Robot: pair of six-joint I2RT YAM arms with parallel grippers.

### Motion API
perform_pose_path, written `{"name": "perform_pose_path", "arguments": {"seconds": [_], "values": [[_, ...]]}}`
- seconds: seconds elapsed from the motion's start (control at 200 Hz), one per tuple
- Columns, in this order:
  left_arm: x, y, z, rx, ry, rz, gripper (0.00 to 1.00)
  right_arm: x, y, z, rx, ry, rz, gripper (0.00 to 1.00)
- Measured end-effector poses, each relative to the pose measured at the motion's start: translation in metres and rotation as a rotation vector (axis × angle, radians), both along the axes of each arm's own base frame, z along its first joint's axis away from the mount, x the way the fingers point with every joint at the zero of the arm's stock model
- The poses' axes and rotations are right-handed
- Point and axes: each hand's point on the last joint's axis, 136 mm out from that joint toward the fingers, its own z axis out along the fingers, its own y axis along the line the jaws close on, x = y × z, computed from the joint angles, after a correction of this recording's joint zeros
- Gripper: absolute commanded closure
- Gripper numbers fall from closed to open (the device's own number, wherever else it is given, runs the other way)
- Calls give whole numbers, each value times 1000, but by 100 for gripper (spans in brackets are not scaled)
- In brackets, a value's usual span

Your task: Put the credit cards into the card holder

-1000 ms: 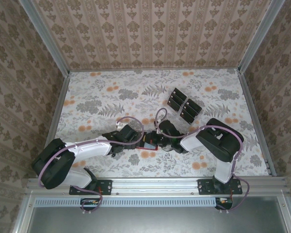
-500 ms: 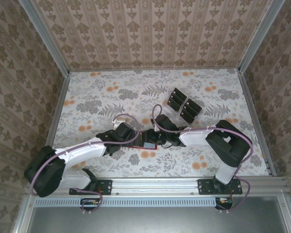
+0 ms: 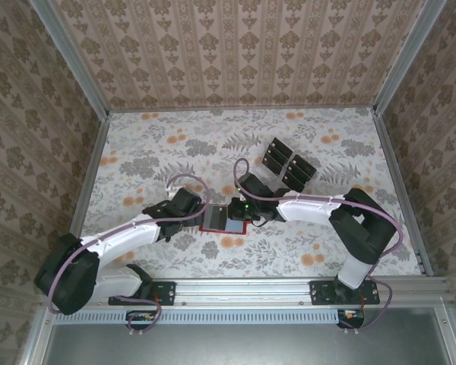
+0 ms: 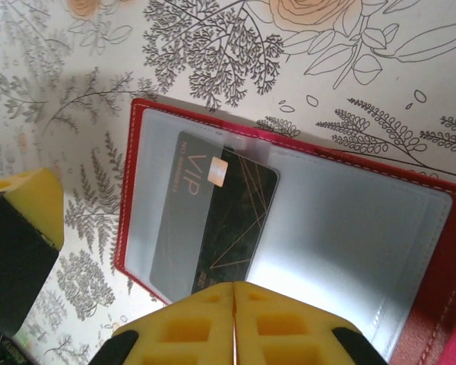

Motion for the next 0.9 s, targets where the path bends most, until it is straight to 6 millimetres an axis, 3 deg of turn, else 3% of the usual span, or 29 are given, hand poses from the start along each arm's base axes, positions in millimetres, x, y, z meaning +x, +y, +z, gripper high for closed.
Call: {"name": "perform_pose_path", "arguments": {"seconds": [0.26, 0.9], "values": [[-8, 5, -14, 20, 39, -4, 0, 2, 6, -20, -66, 36, 2, 94], [-16, 4, -28, 5, 77, -14, 0, 14, 32, -26, -63, 39, 26, 95]]}}
